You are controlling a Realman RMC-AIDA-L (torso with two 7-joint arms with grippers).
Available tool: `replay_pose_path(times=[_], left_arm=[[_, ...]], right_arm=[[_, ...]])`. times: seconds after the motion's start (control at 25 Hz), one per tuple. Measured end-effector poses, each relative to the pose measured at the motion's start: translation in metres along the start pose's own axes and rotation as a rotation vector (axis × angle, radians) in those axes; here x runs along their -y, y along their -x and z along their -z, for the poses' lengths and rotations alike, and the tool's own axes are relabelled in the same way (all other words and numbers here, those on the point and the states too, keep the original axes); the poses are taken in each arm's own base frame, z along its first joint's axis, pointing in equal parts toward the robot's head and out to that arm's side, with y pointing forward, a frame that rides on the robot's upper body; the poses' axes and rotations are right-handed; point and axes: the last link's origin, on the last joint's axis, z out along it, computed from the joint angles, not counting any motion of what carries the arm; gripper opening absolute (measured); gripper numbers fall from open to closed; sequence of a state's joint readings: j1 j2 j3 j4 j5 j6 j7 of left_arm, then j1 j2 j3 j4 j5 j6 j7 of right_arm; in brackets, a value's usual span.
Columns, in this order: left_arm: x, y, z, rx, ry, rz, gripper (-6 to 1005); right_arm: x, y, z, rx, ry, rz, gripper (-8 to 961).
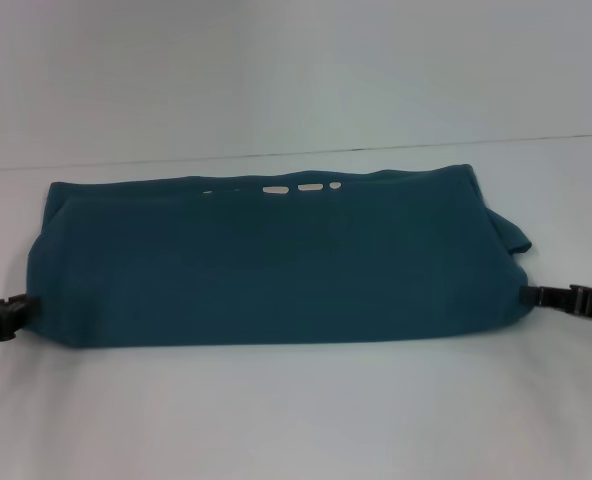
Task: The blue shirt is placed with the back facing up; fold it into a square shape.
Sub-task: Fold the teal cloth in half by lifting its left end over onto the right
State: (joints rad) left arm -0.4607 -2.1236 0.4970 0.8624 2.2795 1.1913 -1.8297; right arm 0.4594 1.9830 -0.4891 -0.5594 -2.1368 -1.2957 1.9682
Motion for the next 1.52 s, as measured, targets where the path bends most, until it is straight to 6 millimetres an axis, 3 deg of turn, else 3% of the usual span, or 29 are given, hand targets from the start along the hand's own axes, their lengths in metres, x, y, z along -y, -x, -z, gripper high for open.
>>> replay_pose_path(times=[0.08, 0.16, 0.4, 0.6, 0.76, 0.84, 1.2, 1.52], left_arm=[[0.0, -0.002, 0.002, -0.002, 0.006, 0.01, 23], [0.002, -0.007, 0.005, -0.015, -0.005, 0.028, 93], [0.011, -0.014, 0.018, -0.053, -0.055, 0.069, 331], [0.017, -0.011, 0.025, -0.069, -0.073, 0.116, 557], [0.013, -0.005, 0.031, -0.021, -0.038, 0.19, 716], [0.011, -0.001, 0.032, 0.006, -0.022, 0.227, 724], [0.005, 0.011, 0.038, 0.072, 0.018, 0.392, 756], [0.002, 0.014, 0.028, 0.082, 0.036, 0.465, 755]], right_arm=[[-0.004, 0.005, 0.003, 0.016, 0.03, 0.012, 99], [-0.008, 0.011, 0.008, 0.043, 0.056, 0.021, 117], [-0.011, 0.025, 0.019, 0.107, 0.079, 0.037, 366], [-0.015, 0.032, 0.016, 0.116, 0.09, 0.058, 615], [-0.017, 0.038, 0.015, 0.119, 0.094, 0.067, 707], [-0.017, 0.042, 0.016, 0.121, 0.093, 0.072, 753], [-0.017, 0.056, 0.02, 0.132, 0.085, 0.101, 751], [-0.018, 0.063, 0.022, 0.139, 0.08, 0.121, 753]])
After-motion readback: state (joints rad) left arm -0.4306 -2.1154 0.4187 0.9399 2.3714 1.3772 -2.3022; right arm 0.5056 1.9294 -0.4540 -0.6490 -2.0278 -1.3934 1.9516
